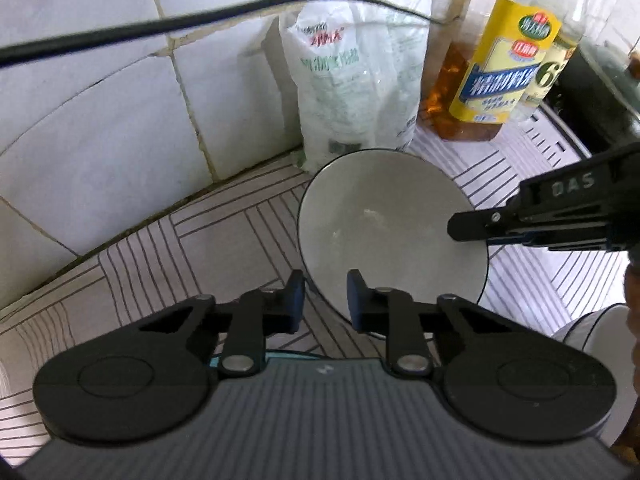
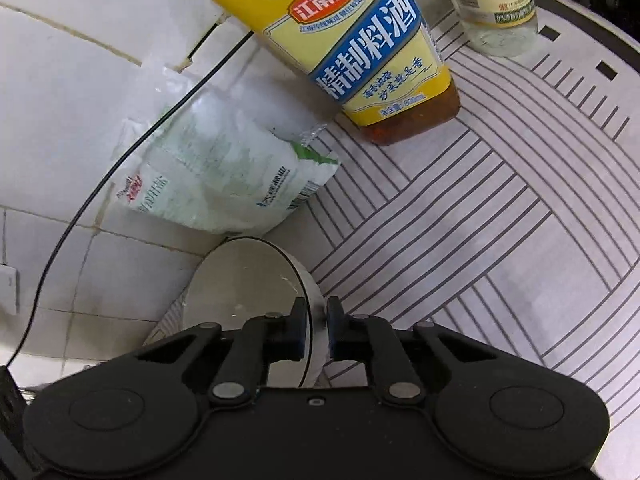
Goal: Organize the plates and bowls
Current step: 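Carry the third bowl over the nested bowls and lower it in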
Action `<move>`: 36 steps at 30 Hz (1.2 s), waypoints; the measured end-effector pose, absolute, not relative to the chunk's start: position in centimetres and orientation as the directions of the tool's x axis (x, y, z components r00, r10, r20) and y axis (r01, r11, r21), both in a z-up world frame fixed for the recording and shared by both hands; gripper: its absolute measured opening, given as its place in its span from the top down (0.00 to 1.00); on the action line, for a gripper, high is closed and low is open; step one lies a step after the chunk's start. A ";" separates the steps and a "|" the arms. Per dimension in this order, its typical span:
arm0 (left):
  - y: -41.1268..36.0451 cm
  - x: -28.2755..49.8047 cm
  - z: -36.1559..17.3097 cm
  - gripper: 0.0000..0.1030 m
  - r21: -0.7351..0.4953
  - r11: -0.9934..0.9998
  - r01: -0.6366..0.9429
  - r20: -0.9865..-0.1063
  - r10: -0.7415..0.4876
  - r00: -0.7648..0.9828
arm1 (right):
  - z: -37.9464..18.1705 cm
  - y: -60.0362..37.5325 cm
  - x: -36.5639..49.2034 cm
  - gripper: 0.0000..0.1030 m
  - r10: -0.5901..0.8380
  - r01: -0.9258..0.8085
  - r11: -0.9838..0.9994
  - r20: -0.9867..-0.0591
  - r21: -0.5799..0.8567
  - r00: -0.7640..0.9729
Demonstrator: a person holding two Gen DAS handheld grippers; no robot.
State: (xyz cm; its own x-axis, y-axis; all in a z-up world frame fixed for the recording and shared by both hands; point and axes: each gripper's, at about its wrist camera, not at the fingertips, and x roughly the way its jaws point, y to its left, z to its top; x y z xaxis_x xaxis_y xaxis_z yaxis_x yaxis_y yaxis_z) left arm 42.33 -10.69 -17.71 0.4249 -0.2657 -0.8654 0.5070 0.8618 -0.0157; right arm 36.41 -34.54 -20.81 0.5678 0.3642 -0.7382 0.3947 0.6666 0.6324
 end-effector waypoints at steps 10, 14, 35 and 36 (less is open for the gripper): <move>-11.4 41.2 -16.2 0.80 -0.107 0.897 0.430 -0.861 -0.300 0.412 | -19.1 -36.1 35.2 0.88 0.365 0.359 0.675 -0.715 0.644 0.596; -12.0 39.7 -13.3 0.80 -0.146 0.888 0.436 -0.844 -0.342 0.414 | -16.3 -37.5 32.8 0.88 0.362 0.316 0.690 -0.688 0.652 0.629; -17.2 27.1 -8.5 0.80 -0.239 0.834 0.498 -0.829 -0.443 0.343 | -10.4 -42.0 16.6 0.87 0.266 0.185 0.778 -0.582 0.600 0.769; -17.2 26.8 -8.8 0.80 -0.228 0.839 0.495 -0.837 -0.428 0.340 | -10.6 -41.6 16.7 0.87 0.266 0.180 0.788 -0.590 0.588 0.763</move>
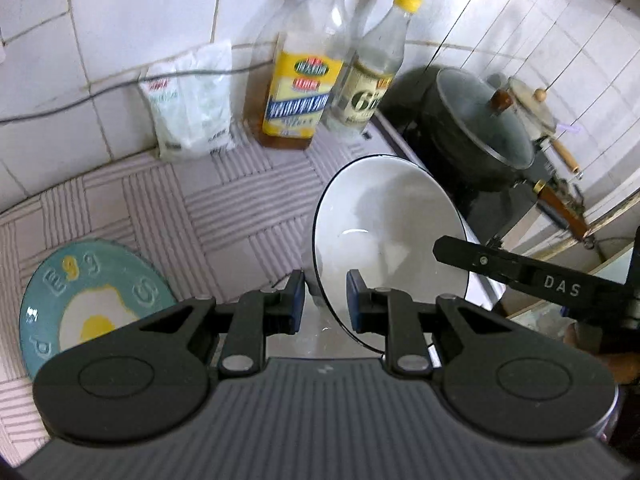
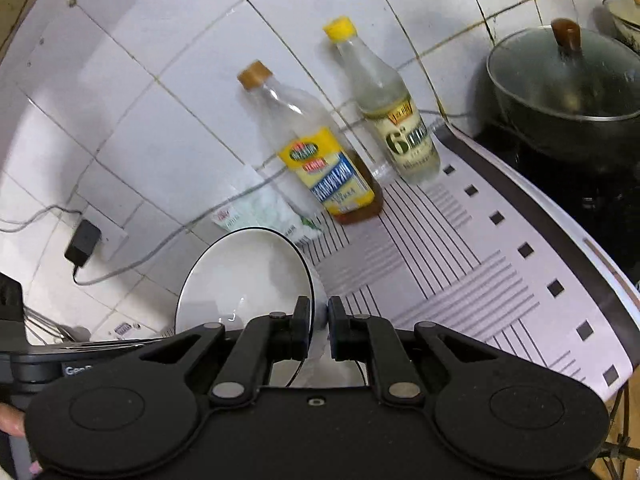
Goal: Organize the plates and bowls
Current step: 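Carry the third bowl over the nested bowls and lower it in, then open both grippers and release the third bowl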
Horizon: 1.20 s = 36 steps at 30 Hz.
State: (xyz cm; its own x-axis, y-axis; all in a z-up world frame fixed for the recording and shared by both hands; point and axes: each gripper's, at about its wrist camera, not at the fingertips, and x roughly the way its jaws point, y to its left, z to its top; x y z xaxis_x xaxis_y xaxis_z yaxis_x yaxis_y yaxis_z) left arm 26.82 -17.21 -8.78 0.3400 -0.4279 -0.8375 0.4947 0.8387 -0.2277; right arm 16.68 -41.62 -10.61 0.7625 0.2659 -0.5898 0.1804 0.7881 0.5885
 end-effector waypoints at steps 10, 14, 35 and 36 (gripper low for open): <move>-17.0 26.8 -12.3 0.80 -0.202 0.875 0.440 -0.918 -0.325 0.225 | -12.8 -38.1 17.1 0.88 0.217 0.121 0.898 -0.664 0.424 0.716; -17.2 26.8 -13.9 0.80 -0.189 0.880 0.435 -0.938 -0.293 0.186 | -13.4 -37.2 17.4 0.88 0.186 0.110 0.927 -0.694 0.359 0.696; -17.9 27.0 -17.1 0.80 -0.126 0.898 0.422 -0.976 -0.188 0.108 | -14.8 -31.5 17.8 0.90 -0.024 -0.018 0.999 -0.720 -0.050 0.694; -17.9 27.0 -17.0 0.80 -0.128 0.899 0.419 -0.975 -0.191 0.111 | -14.8 -31.5 17.9 0.90 -0.023 -0.017 0.999 -0.718 -0.049 0.696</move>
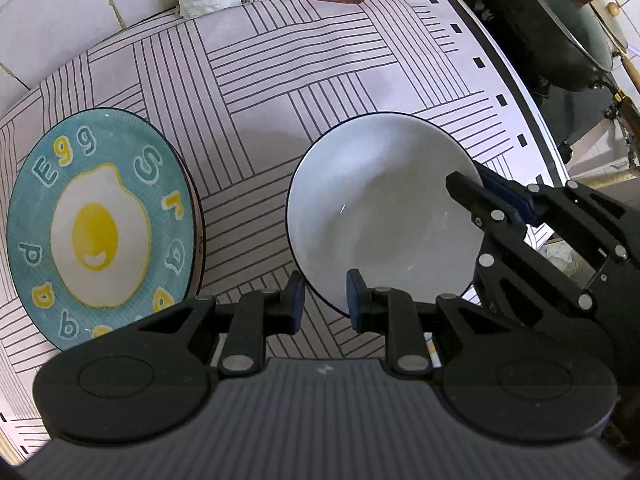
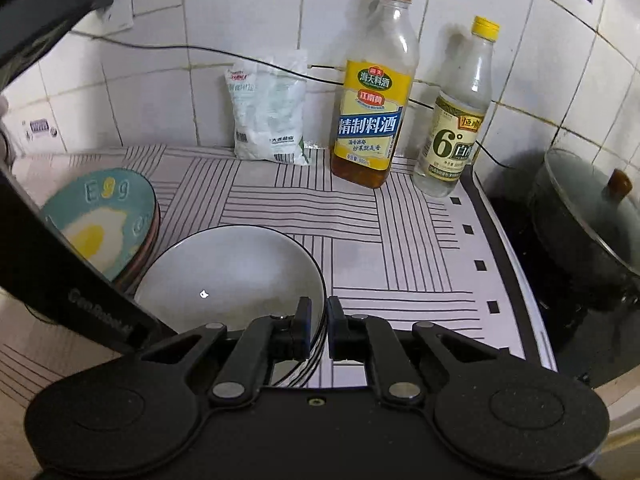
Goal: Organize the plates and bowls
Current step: 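Open both grippers and release the third bowl, then grasp the rim of the nested bowl stack with both grippers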
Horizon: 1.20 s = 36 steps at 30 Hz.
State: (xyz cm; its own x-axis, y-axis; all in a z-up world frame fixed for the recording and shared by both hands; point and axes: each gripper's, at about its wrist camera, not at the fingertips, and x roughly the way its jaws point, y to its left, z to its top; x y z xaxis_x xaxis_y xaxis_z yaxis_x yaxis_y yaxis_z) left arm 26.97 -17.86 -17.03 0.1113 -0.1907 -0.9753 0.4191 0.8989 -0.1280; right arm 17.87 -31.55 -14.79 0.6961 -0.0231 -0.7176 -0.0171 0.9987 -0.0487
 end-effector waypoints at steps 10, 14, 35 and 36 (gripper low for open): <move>-18.1 26.9 -16.1 0.70 -0.114 0.898 0.424 -0.973 -0.187 0.134 | -13.9 -32.1 17.1 0.76 -0.032 0.017 0.999 -0.673 -0.029 0.739; -17.7 26.2 -15.0 0.63 -0.114 0.907 0.406 -0.966 -0.197 0.167 | -12.4 -33.5 16.0 0.69 -0.057 0.054 0.998 -0.612 -0.023 0.789; -11.8 21.4 -10.1 0.43 -0.172 0.976 0.135 -0.874 -0.215 0.437 | -14.3 -38.6 12.8 0.32 0.296 -0.286 0.953 -0.527 0.101 0.797; -11.5 21.2 -10.5 0.43 -0.190 0.975 0.119 -0.867 -0.223 0.445 | -14.7 -38.5 12.6 0.31 0.305 -0.299 0.949 -0.530 0.100 0.791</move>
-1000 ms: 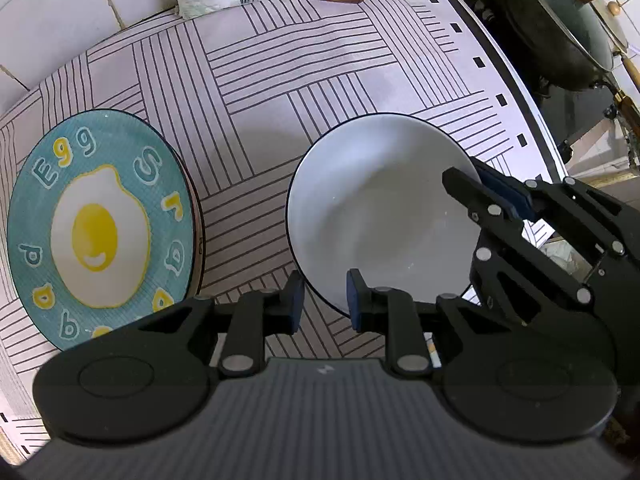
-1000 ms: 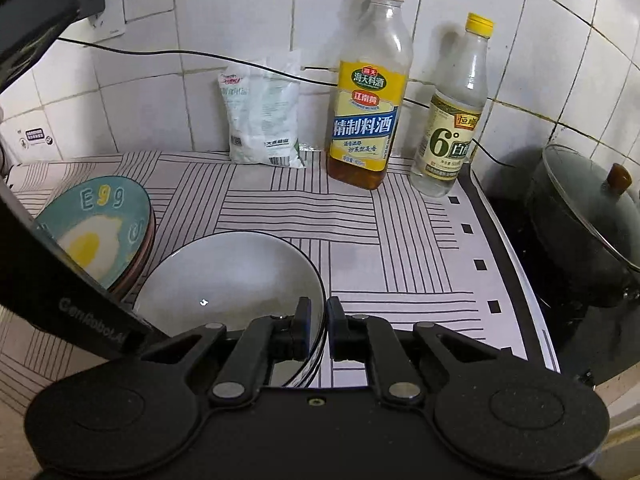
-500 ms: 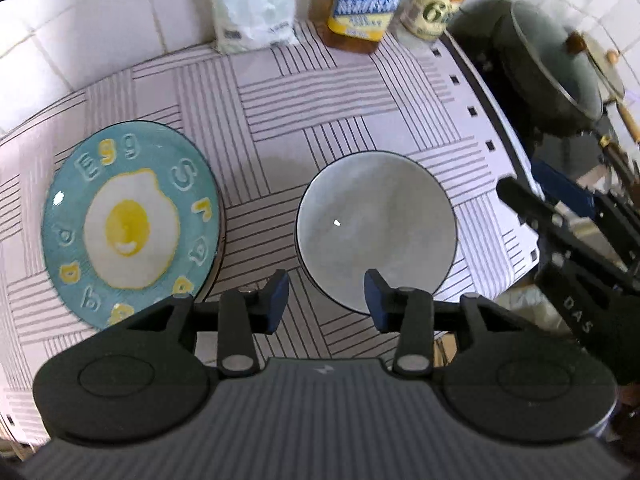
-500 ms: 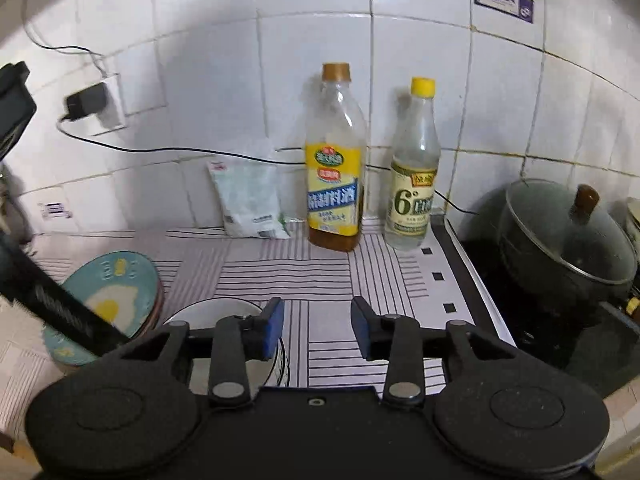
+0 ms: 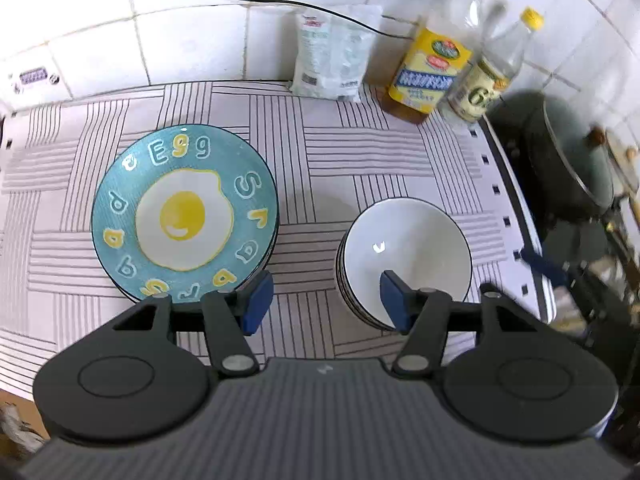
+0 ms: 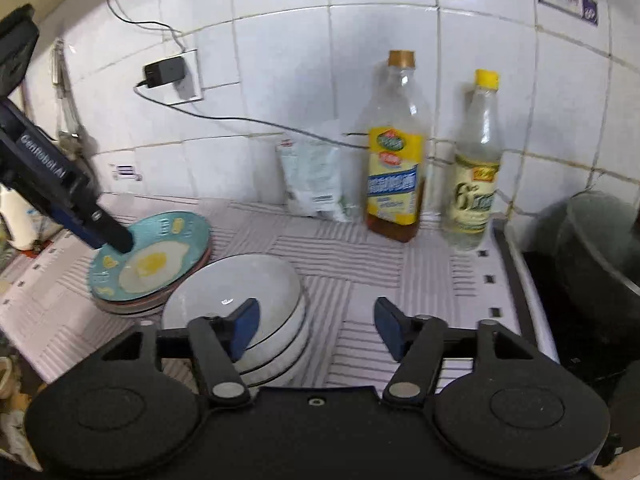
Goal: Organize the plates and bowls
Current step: 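Grasp the rim of the nested bowl stack with both grippers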
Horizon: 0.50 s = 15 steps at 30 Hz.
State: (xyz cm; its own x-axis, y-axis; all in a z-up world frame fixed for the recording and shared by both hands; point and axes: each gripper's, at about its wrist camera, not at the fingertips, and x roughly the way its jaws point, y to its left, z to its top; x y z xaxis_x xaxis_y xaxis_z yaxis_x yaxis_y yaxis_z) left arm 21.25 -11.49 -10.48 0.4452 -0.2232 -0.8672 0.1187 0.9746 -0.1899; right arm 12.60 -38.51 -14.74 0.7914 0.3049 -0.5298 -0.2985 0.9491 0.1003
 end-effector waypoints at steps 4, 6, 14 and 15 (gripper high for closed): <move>-11.1 21.1 -12.3 0.42 -0.276 0.957 0.085 -0.853 -0.284 0.438 | -16.9 -37.3 11.7 0.25 0.306 -0.343 0.938 -0.577 0.047 0.757; -11.3 21.0 -13.3 0.42 -0.307 0.948 0.081 -0.848 -0.312 0.429 | -18.1 -36.9 11.6 0.10 0.305 -0.359 0.933 -0.599 0.032 0.741; -11.6 22.8 -18.6 0.36 -0.419 0.908 0.035 -0.824 -0.396 0.405 | -22.4 -34.7 13.6 0.04 0.357 -0.393 0.917 -0.589 0.073 0.725; -11.6 23.0 -18.9 0.36 -0.439 0.898 0.042 -0.816 -0.418 0.400 | -22.8 -34.2 13.8 0.04 0.369 -0.412 0.909 -0.587 0.066 0.720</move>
